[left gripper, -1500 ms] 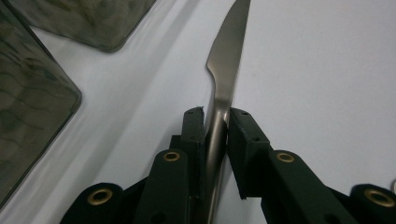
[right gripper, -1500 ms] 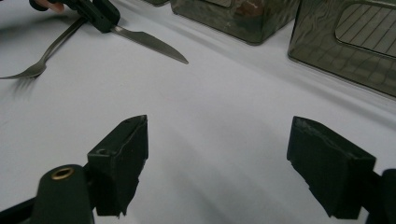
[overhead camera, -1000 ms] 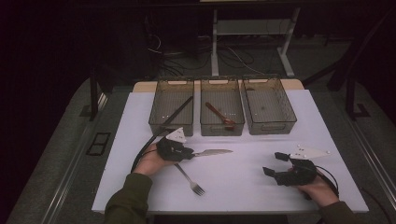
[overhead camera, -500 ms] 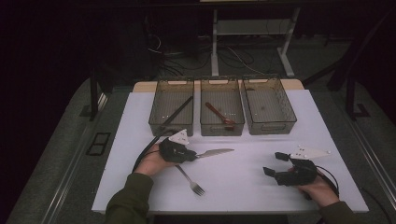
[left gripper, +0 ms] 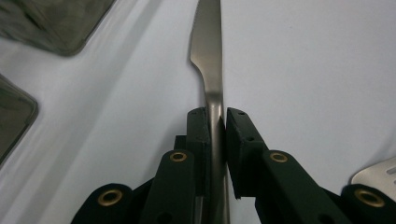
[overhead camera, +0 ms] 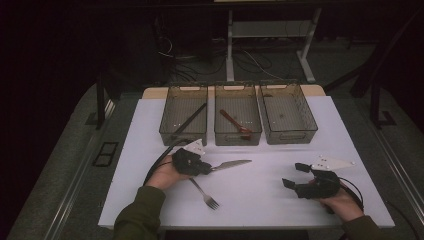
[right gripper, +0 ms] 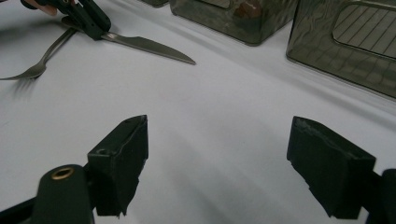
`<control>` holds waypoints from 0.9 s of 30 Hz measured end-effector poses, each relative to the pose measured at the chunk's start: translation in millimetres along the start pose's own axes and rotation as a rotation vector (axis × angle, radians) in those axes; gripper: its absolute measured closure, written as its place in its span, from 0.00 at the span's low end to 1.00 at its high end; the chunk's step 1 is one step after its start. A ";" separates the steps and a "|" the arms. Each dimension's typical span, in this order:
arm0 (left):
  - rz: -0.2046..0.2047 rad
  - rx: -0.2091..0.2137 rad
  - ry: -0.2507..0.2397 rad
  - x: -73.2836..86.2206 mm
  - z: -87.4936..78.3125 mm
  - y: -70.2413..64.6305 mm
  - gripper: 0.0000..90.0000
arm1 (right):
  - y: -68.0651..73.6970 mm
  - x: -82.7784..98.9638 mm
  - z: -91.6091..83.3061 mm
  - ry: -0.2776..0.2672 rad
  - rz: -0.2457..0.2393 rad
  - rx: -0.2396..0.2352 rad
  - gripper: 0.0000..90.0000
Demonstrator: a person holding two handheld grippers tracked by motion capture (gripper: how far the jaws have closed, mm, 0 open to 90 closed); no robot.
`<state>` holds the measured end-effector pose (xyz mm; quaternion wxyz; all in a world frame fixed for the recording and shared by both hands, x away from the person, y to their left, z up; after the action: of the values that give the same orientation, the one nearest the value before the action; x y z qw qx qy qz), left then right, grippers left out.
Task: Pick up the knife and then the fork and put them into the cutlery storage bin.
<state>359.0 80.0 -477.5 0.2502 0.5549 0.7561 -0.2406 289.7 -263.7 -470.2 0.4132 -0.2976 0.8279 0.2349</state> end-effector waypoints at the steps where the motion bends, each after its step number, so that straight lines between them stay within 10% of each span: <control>1: 0.009 0.002 -0.002 -1.2 -0.5 -0.8 0.88 | 0.1 -0.1 -0.2 0.001 0.001 0.000 0.22; 17: -0.004 0.006 -0.204 -32.0 -26.5 -13.6 0.88 | 3.5 -4.0 0.6 0.004 0.012 -0.016 0.22; 27: 0.004 -0.015 -0.240 -48.6 -19.4 -24.4 0.88 | 23.7 -45.0 11.8 -0.069 0.079 -0.103 0.26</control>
<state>346.1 51.0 -429.3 0.3438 0.5217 0.7213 -0.2991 301.6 -225.8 -436.2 0.4160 -0.2771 0.8111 0.3038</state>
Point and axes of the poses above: each handheld gripper's, and its own axes: z roughly forward along the jaws, x roughly out of its underside, y roughly to its left, the point moved 5 cm from there along z, roughly forward along the jaws
